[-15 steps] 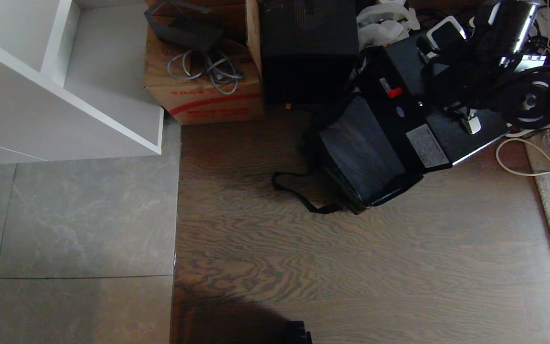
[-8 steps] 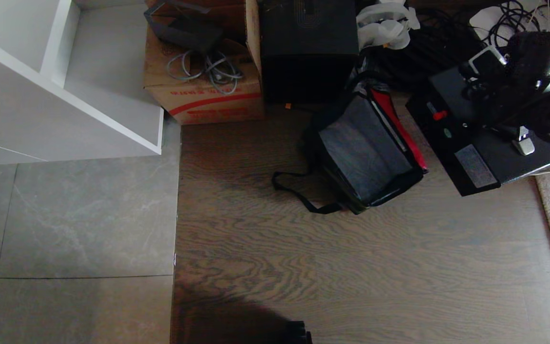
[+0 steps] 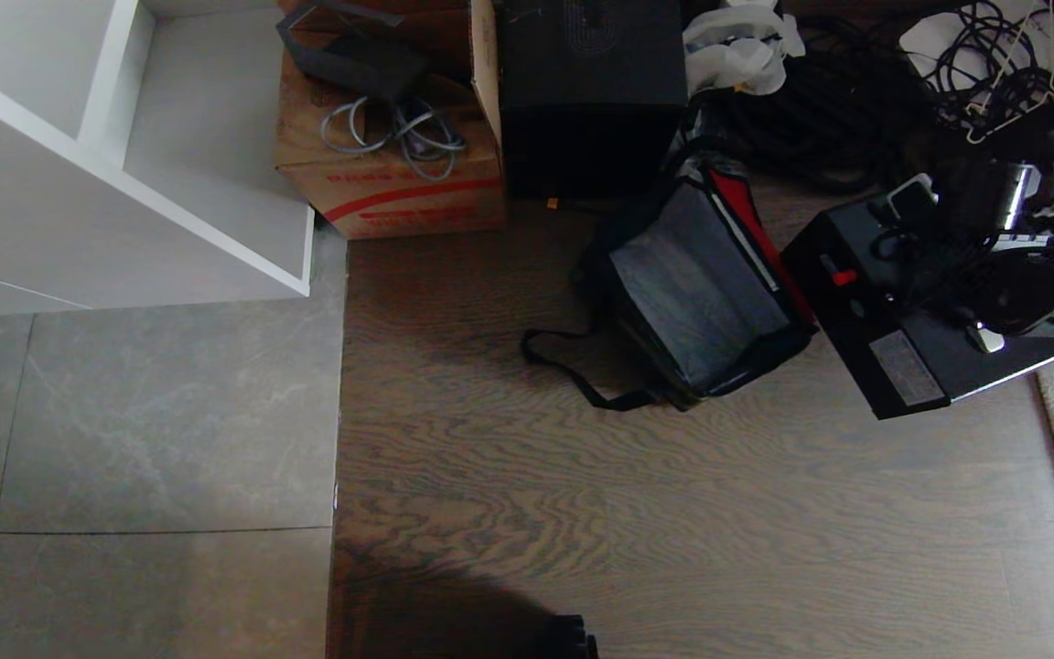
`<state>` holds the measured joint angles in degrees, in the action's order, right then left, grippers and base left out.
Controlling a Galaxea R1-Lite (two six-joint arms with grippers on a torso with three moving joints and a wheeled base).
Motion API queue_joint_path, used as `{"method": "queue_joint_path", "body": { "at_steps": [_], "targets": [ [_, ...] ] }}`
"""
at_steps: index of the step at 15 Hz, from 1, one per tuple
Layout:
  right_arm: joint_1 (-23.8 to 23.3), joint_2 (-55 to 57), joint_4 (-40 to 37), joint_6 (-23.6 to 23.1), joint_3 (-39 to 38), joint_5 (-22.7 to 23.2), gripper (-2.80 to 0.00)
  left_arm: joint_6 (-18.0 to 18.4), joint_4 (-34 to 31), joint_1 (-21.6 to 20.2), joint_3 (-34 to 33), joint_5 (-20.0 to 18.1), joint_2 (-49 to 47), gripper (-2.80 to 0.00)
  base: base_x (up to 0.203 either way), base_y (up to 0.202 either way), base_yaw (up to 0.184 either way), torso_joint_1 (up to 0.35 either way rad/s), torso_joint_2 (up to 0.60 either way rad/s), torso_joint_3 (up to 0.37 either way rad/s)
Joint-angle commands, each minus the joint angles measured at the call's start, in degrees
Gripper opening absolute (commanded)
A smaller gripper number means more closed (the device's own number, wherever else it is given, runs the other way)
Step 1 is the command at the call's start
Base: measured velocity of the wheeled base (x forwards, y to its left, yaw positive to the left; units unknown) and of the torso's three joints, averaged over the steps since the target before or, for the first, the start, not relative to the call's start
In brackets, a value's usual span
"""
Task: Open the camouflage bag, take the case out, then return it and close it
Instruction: Release the handle
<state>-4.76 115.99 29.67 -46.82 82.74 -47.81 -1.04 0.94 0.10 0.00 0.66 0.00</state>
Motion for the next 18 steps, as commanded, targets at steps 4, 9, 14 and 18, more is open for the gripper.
{"method": "queue_joint_path", "body": {
  "at_steps": [4,9,14,18],
  "targets": [
    [-1.84,7.72,2.48,0.07,0.87,-0.23,-2.80,-0.02,0.03,-0.01,-0.62,0.13,0.00,-2.80,0.000,0.000,0.000,0.000,0.00,0.000],
    [-3.33,11.48,3.15,-0.02,3.17,-0.26,-2.80,-0.02,0.03,-0.01,-0.62,0.04,0.00,-2.80,0.000,0.000,0.000,0.000,0.00,0.000],
    [-3.24,13.46,2.68,0.24,-0.22,-0.26,0.00,-0.02,0.03,-0.01,-0.53,0.04,0.00,-2.80,0.000,0.000,0.000,0.000,0.00,0.000],
    [-2.58,11.05,1.92,0.17,-10.02,1.60,0.00,-0.02,0.03,-0.02,-0.54,0.06,0.00,-2.80,0.000,0.000,0.000,0.001,-0.01,0.004]
  ]
}}
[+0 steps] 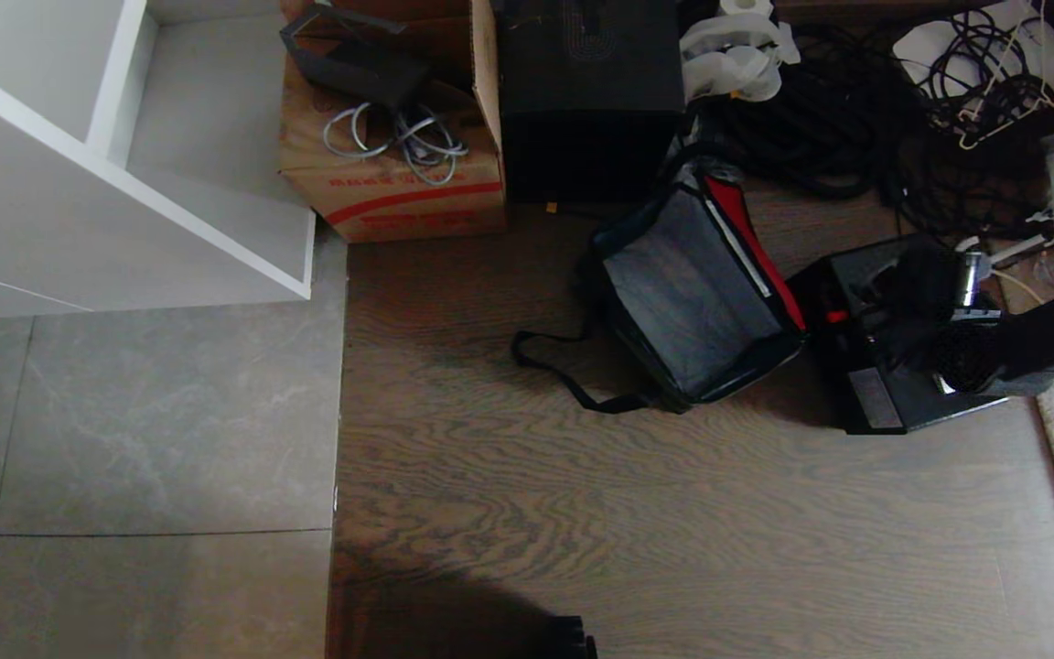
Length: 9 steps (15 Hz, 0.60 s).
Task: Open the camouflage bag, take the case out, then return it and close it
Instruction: Release the handle
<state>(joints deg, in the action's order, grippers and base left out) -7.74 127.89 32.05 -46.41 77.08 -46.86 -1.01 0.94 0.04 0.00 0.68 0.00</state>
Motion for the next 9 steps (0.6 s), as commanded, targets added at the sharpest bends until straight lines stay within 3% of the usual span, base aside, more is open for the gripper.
{"method": "queue_joint_path", "body": {
  "at_steps": [1,3,4,9],
  "targets": [
    [1.12,-2.39,-1.17,-0.09,-7.85,1.89,0.00,-0.04,0.03,0.05,-0.55,0.02,0.00,-2.80,0.000,0.000,0.000,0.000,0.00,0.000],
    [3.76,-7.04,-2.26,0.44,-13.24,3.63,0.00,-0.04,0.03,0.05,-0.53,0.02,0.00,-2.80,0.000,0.000,0.000,0.000,0.00,0.000],
    [5.01,-9.57,-2.74,0.75,-15.36,4.79,-2.80,-0.04,0.03,0.05,-0.61,0.02,0.00,-2.80,0.000,0.000,0.000,0.000,0.00,0.000],
    [10.07,-27.77,-5.09,2.43,-25.23,11.91,-2.80,-0.04,0.03,0.05,-0.61,0.02,0.00,-2.80,0.000,0.000,0.000,0.000,0.00,0.000]
  ]
}}
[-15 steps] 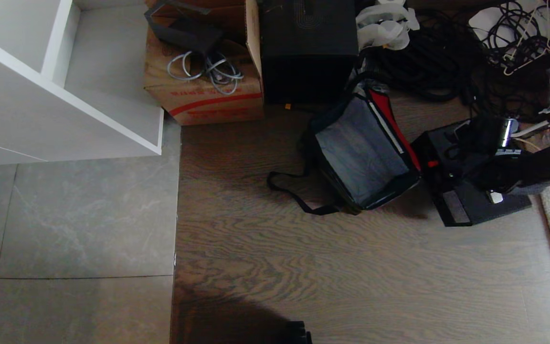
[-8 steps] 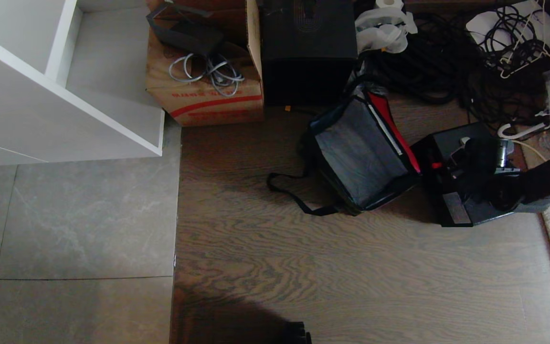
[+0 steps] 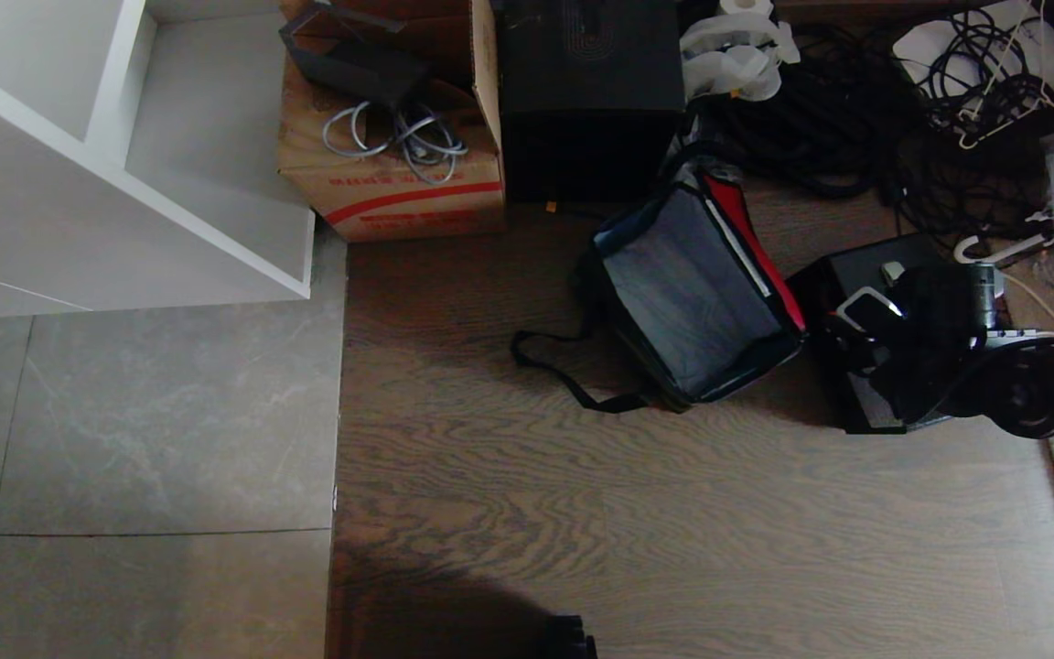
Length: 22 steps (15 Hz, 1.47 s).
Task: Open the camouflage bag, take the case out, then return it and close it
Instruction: Release the handle, then grip the handle again
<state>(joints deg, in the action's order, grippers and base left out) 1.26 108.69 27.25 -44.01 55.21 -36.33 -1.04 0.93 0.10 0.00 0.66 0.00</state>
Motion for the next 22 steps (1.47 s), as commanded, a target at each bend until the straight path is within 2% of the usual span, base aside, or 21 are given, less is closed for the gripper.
{"method": "queue_joint_path", "body": {
  "at_steps": [1,5,6,8,10,12,14,16,18,19,22],
  "targets": [
    [1.41,-13.12,-1.19,0.39,-5.66,3.18,-2.80,-0.02,0.03,-0.01,-0.53,0.04,0.00,-2.80,0.000,0.000,0.000,0.000,0.00,0.000],
    [1.49,-33.17,-8.98,2.61,-14.79,5.88,-2.80,-0.02,0.03,-0.01,-0.62,0.04,0.00,-2.80,0.000,0.000,0.000,0.000,0.00,0.000],
    [1.48,-39.29,-11.99,5.25,-17.62,6.12,-2.80,-0.02,0.03,-0.01,-0.55,0.06,0.00,-2.80,0.000,0.000,0.000,0.000,0.00,0.000],
    [1.50,-51.76,-18.30,14.16,-24.96,7.45,-2.80,-0.02,0.03,-0.09,-0.62,0.04,0.00,-2.80,0.000,0.000,0.000,0.000,0.00,0.000],
    [1.36,-64.12,-26.24,23.82,-29.83,13.64,-2.80,-0.02,0.03,-0.01,-0.53,0.04,0.00,-2.80,0.000,0.000,0.000,0.000,0.00,0.000],
    [1.00,-74.37,-35.45,33.25,-32.93,23.47,-2.80,-0.02,0.03,-0.01,-0.53,0.04,0.00,-2.80,0.000,0.000,0.000,0.000,0.00,0.000],
    [-1.83,-83.62,-41.79,38.31,-38.30,30.38,-2.80,-0.02,0.03,-0.01,-0.62,0.08,0.00,-2.80,0.000,0.000,0.000,0.000,0.00,0.000],
    [-3.84,-91.11,-41.82,40.17,-46.13,33.40,-2.80,-0.02,0.03,-0.01,-0.61,0.04,0.00,-2.80,0.000,0.000,0.000,0.000,0.00,0.000],
    [-4.68,-92.90,-31.97,41.38,-53.42,35.99,-2.80,-0.09,0.03,-0.01,-0.61,0.04,0.00,-2.80,0.000,0.000,0.000,0.000,0.00,0.000],
    [-4.85,-92.93,-27.01,41.60,-55.32,36.61,-2.80,-0.11,0.03,-0.01,-0.62,0.12,0.00,-2.80,0.000,0.000,0.000,0.000,0.00,0.000],
    [-5.03,-92.88,-27.23,45.06,-55.29,36.98,-2.80,-0.11,0.03,-0.01,-0.56,0.08,0.00,-2.80,0.000,0.000,0.000,0.000,0.00,0.000]
  ]
}}
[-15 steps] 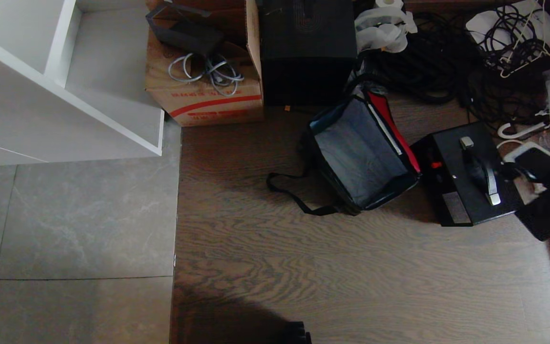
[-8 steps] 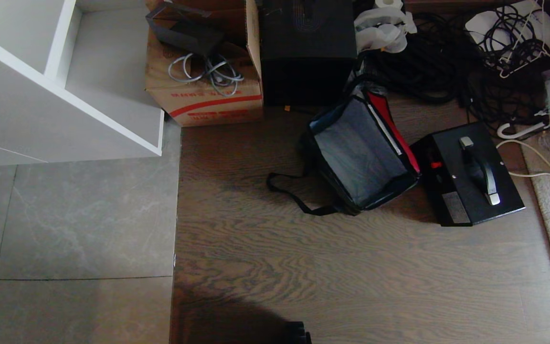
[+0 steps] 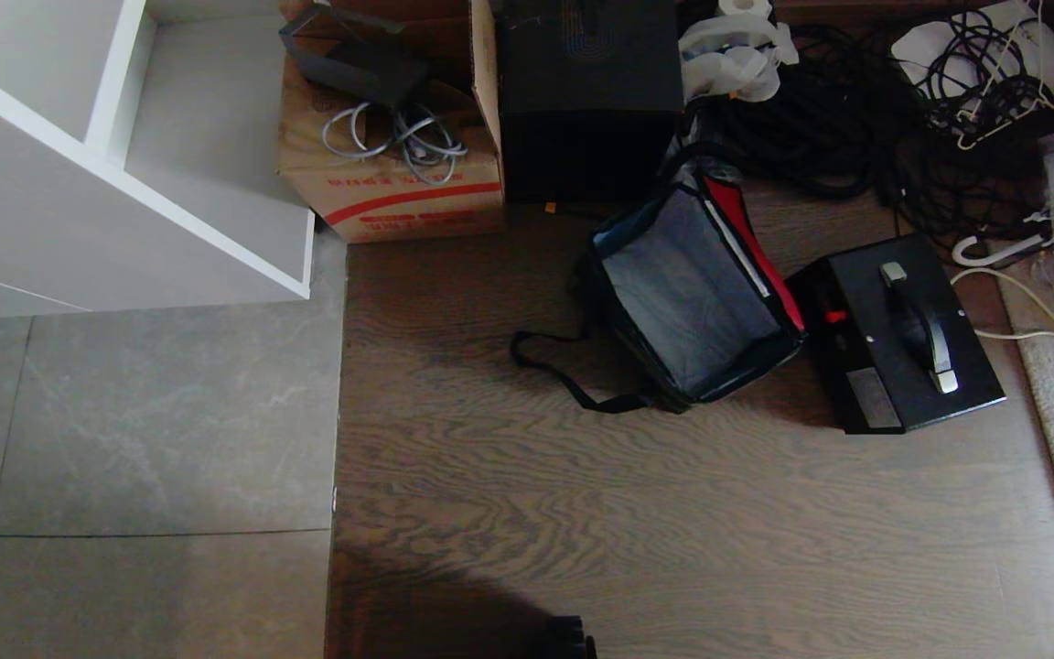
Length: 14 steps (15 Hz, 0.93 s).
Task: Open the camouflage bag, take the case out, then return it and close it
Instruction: Grip the handle again
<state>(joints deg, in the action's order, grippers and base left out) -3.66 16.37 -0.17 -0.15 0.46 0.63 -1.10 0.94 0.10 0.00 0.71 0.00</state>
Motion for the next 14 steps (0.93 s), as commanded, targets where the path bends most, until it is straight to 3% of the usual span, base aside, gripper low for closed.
{"method": "queue_joint_path", "body": {
  "at_steps": [1,10,14],
  "targets": [
    [-0.37,-0.39,0.20,1.41,-0.55,-0.14,-2.80,-0.05,0.03,-0.01,-0.61,0.00,0.00,-2.80,0.000,0.000,0.000,0.000,0.00,0.000],
    [-2.02,-0.48,0.26,2.35,-0.46,-0.28,-2.80,-0.05,0.03,-0.01,-0.61,0.00,0.00,-2.80,0.000,0.000,0.000,0.000,0.00,0.000],
    [2.68,-8.66,0.21,-1.02,-0.55,0.16,-2.80,-0.05,0.03,-0.01,-0.57,0.00,0.00,-2.80,0.000,0.000,0.000,0.000,0.00,0.000]
  ]
}}
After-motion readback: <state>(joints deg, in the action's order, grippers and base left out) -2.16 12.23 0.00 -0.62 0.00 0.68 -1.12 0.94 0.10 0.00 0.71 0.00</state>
